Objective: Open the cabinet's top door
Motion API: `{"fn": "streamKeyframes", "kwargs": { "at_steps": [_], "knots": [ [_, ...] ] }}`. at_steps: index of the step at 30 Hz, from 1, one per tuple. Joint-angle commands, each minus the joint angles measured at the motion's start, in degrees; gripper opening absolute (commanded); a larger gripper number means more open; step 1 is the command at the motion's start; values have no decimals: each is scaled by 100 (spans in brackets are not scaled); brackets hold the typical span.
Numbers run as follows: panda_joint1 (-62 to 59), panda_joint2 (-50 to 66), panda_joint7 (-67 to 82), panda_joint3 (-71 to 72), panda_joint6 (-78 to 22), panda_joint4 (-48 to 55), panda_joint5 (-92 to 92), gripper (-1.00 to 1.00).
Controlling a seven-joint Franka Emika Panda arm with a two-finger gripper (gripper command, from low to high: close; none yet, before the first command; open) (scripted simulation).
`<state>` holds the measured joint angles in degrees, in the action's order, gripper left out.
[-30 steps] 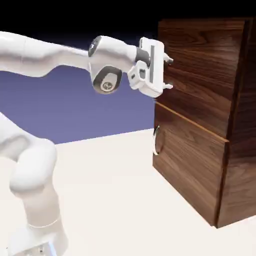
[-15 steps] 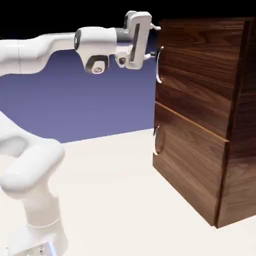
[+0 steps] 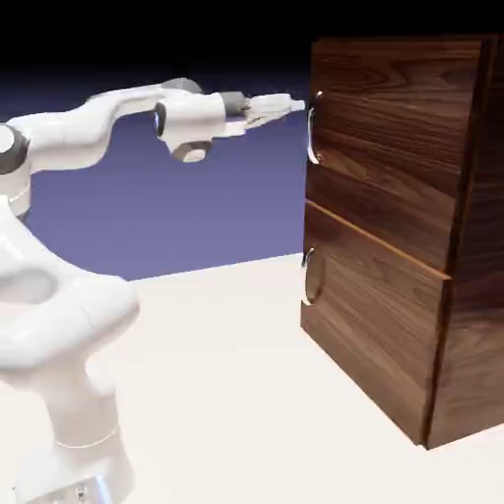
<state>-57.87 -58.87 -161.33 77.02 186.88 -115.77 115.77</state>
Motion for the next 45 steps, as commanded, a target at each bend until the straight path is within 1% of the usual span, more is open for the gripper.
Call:
{"fn": "streamKeyframes", "kwargs": {
  "at_steps": [1, 3, 8, 9, 10, 16, 23, 33, 39, 45],
  "knots": [
    [-123, -55, -250, 162, 27, 95, 243, 0],
    [-151, -68, -307, 199, 33, 117, 299, 0],
    [-1153, -157, -449, 537, -243, 813, 312, 0],
    [-1154, -157, -449, 537, -243, 813, 312, -100],
    [-1154, -157, -449, 537, -243, 813, 312, -100],
    [-323, -1297, -467, -456, -1716, -424, 908, -100],
    [469, -2492, -467, -1298, -3388, -1878, 1286, -100],
    [1184, -4040, -459, -2404, -5869, -3836, 1337, -100],
    [1866, -4204, 155, -3577, -7053, -4908, 696, -100],
    [2081, -4202, 594, -4823, -7937, -5445, -206, -100]
  ]
}}
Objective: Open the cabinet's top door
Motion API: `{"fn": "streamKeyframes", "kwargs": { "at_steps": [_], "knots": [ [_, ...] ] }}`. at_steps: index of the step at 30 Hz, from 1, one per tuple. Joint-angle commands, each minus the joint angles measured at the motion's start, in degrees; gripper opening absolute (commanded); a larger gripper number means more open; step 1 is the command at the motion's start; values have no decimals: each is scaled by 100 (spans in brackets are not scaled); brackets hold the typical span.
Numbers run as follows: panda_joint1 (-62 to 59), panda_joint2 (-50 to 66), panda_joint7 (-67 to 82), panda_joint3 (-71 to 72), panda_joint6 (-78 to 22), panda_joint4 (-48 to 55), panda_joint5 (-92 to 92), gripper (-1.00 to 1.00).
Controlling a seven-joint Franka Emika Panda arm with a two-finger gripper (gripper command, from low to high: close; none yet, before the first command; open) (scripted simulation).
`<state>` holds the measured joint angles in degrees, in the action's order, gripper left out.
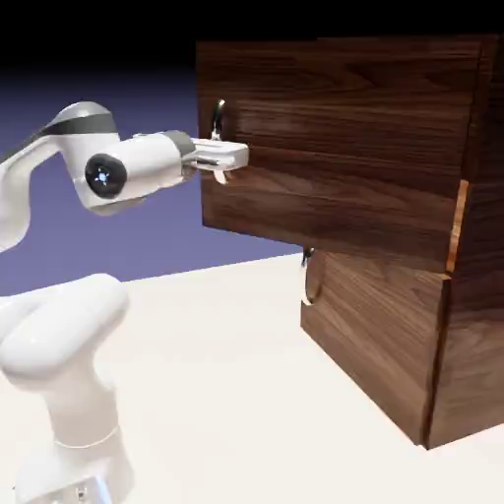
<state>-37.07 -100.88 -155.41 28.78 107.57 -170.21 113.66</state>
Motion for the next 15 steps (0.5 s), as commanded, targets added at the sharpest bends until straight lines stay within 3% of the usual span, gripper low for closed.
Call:
{"fn": "streamKeyframes", "kwargs": {
  "at_steps": [1, 11, 15],
  "knots": [
    [-37, -6, 53, -206, -185, -60, -141, -100],
    [-1614, -47, 250, -1536, -2516, -322, -738, -100],
    [-1754, 586, 756, -2358, -3119, -231, -1528, -100]
  ]
}}
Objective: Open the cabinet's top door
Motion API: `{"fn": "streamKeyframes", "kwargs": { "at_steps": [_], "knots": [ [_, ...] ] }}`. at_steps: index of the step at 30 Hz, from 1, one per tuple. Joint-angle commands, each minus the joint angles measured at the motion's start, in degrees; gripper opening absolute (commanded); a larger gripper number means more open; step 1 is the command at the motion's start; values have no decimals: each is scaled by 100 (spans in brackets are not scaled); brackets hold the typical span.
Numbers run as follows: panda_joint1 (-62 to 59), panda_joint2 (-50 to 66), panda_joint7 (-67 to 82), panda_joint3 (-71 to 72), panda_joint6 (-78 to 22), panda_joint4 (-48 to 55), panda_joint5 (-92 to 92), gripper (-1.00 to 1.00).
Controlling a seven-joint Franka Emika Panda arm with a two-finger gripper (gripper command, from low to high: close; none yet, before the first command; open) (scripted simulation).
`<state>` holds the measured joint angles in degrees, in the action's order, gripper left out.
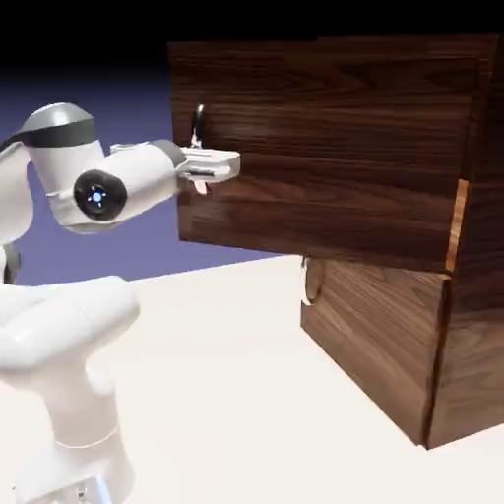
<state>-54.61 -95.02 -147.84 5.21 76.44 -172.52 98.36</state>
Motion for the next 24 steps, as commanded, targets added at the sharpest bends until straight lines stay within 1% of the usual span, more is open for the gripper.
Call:
{"fn": "streamKeyframes", "kwargs": {
  "at_steps": [1, 7, 13, 24],
  "knots": [
    [-18, 196, 144, -209, -155, 48, -218, -100],
    [53, 1442, 988, -1266, -895, 476, -1459, -100],
    [375, 2688, 1743, -2096, -1484, 1098, -2517, -100],
    [1512, 4972, 2972, -3509, -2632, 2752, -4067, -100]
  ]
}}
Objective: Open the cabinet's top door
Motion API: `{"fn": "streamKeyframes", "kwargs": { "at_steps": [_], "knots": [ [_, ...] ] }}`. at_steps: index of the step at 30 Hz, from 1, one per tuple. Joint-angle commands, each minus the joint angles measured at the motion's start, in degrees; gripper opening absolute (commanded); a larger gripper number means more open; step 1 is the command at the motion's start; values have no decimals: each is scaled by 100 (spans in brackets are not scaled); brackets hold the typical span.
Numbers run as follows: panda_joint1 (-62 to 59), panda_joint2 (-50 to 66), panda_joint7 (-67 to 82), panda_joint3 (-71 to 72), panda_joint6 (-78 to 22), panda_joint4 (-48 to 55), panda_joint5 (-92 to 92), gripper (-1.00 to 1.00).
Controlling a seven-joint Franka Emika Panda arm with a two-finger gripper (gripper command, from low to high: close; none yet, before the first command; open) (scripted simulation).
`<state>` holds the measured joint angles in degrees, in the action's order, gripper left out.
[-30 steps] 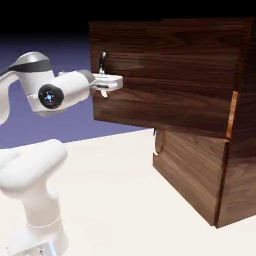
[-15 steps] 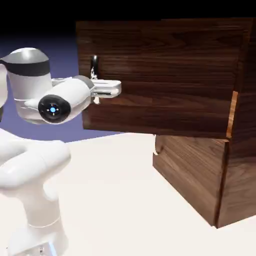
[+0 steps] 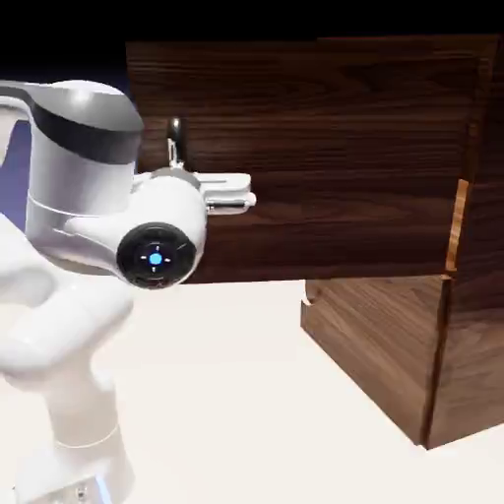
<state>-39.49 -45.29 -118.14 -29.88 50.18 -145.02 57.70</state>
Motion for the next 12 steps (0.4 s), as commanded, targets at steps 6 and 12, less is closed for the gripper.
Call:
{"fn": "streamKeyframes", "kwargs": {
  "at_steps": [6, 12],
  "knots": [
    [794, 1245, 681, -796, -821, 1147, -597, -100],
    [1523, 2493, 1498, -1578, -1752, 2339, -1036, -100]
  ]
}}
